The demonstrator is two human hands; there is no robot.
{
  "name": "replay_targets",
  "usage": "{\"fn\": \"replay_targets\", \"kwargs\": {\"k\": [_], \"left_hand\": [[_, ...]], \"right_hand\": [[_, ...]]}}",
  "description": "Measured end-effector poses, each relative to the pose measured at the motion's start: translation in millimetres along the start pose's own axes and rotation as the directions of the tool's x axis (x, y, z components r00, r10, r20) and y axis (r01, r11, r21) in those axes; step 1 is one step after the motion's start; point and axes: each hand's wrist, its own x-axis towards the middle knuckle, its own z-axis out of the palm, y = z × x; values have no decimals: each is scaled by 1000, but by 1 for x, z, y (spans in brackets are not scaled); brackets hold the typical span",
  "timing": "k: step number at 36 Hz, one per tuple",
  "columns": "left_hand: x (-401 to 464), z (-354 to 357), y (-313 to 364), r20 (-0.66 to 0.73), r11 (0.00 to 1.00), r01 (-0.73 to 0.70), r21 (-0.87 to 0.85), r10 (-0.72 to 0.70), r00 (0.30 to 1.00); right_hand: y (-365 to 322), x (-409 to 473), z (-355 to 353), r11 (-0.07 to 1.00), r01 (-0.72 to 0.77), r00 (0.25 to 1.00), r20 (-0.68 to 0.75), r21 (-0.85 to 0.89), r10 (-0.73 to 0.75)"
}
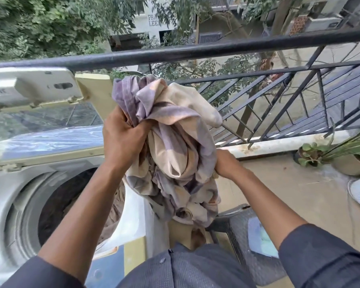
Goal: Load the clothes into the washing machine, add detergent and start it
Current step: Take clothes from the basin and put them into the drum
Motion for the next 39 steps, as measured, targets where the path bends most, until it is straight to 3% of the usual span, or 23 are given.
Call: {"fn": "replay_targets", "kwargs": {"k": [7, 11, 15, 17, 18, 20, 21, 22, 24, 27, 29, 31, 32, 36, 39], "left_hand": [[2, 4, 10, -29, 993, -24, 117, 27, 999], [3, 10, 10, -26, 989, -36, 142, 40, 999], [4, 12, 10, -69, 989, -20, 146, 30, 997], [4, 11, 11, -90, 990, -6, 142, 19, 996], [4, 11, 11, -97, 990, -5, 137, 19, 995], [3, 10, 9, -107, 990, -7, 139, 22, 994], [2, 10, 8, -108, 989, -6, 151, 23, 994], [1, 10, 7, -104, 986, -5, 165, 23, 994], [-2, 11, 6, -99, 985, -2, 170, 19, 995], [-3, 11, 5, -127, 988, 17, 153, 3, 992], [-2, 10, 7, -141, 990, 23, 137, -4, 990], [0, 10, 10, -146, 991, 45, 123, -27, 989], [1, 10, 10, -146, 991, 56, 118, -39, 989], [2, 12, 2, -98, 982, 103, 159, -88, 991], [-2, 16, -8, -37, 964, 129, 234, -124, 992]], "right_hand": [[-25, -19, -74, 992, 97, 918, -392, 84, -56], [-49, -36, -94, 958, 239, 736, -673, 156, -74], [-70, -56, -91, 898, 405, 591, -799, 174, -111], [-69, -58, -75, 915, 384, 636, -754, 125, -163], [-66, -57, -67, 940, 330, 725, -662, 87, -193], [-60, -56, -56, 988, 157, 934, -323, -6, -151], [-57, -56, -53, 995, 69, 982, -169, -72, -80], [-57, -57, -52, 992, 13, 993, -112, -129, -27], [-58, -59, -56, 990, -27, 971, -241, -135, -7], [-61, -59, -69, 989, 128, 786, -616, 79, -53], [-62, -59, -77, 956, 256, 647, -760, 146, -57], [-63, -58, -74, 932, 330, 576, -814, 150, -73], [-62, -58, -70, 930, 335, 597, -798, 152, -85], [-50, -50, -52, 972, 132, 879, -477, 194, -24], [-48, -51, -58, 972, 87, 858, -512, 216, 37]]}}
